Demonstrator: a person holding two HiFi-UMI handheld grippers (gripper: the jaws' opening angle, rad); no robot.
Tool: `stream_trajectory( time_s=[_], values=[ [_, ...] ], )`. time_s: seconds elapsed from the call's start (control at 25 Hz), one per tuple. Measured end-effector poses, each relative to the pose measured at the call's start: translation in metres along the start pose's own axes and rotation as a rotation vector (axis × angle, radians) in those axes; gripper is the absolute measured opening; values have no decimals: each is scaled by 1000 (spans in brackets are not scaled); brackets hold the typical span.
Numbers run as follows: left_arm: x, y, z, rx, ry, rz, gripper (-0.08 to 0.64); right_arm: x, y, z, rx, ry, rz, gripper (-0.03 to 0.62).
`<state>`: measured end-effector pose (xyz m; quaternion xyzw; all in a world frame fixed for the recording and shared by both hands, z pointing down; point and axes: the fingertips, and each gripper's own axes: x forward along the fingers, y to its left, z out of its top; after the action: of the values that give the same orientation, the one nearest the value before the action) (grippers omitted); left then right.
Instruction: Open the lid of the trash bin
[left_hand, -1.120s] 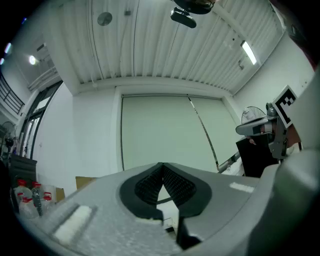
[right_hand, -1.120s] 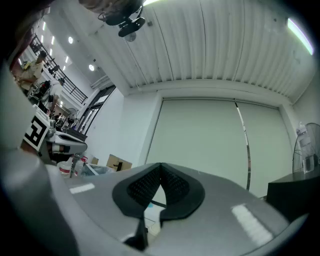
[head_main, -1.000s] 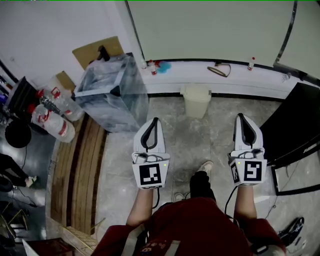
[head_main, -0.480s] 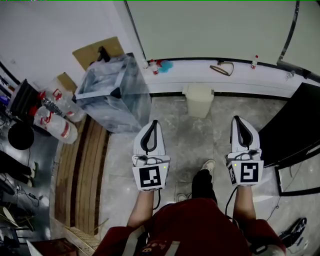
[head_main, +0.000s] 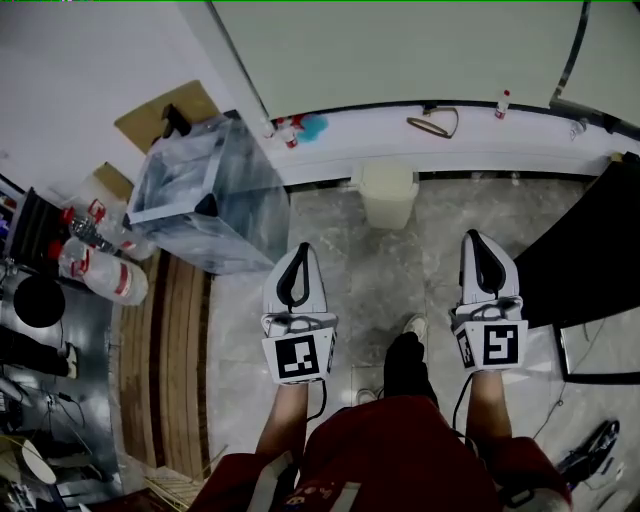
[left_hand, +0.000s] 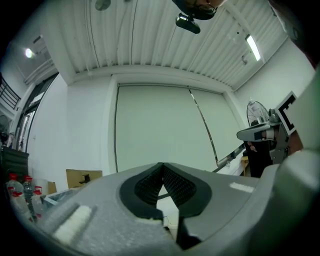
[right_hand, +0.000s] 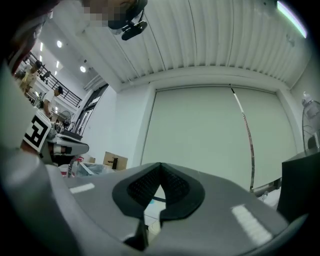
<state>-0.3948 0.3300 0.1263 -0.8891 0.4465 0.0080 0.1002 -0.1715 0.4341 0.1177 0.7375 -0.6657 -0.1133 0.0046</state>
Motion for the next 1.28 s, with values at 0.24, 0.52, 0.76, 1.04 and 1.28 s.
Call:
stream_trajectory(
  time_s=[0.24, 0.52, 0.76, 1.04, 1.28],
  values=[
    [68, -16, -9, -8, 12, -4, 5, 47, -42, -31, 25, 36, 3, 0],
    [146, -30, 0, -6, -11, 4, 5, 107, -98, -42, 14, 28, -8, 0],
    [209, -55, 13, 0, -31, 1, 5, 144, -157, -47, 21, 14, -29, 0],
    [272, -92, 29, 13, -93, 1, 5, 175, -226, -62, 47, 0, -75, 0],
    [303, -108, 24, 9, -107, -21, 5, 191, -250, -79, 62, -2, -94, 0]
  ],
)
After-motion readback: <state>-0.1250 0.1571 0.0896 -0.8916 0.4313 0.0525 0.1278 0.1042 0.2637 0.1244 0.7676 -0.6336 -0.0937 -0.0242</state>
